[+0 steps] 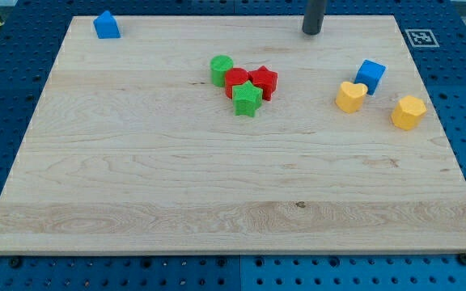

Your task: Push the blue cube to the top left of the yellow heart

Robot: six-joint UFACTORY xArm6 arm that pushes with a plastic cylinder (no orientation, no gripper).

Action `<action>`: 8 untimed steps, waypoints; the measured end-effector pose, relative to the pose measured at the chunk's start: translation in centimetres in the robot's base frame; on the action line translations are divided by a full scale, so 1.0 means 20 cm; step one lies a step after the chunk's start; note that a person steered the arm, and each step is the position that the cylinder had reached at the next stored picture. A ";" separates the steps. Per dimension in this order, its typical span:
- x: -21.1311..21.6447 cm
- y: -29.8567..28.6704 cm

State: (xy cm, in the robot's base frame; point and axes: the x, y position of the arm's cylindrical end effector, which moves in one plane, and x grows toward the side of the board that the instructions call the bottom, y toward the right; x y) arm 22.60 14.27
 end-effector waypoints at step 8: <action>0.75 0.64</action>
State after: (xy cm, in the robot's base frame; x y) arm 37.61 27.17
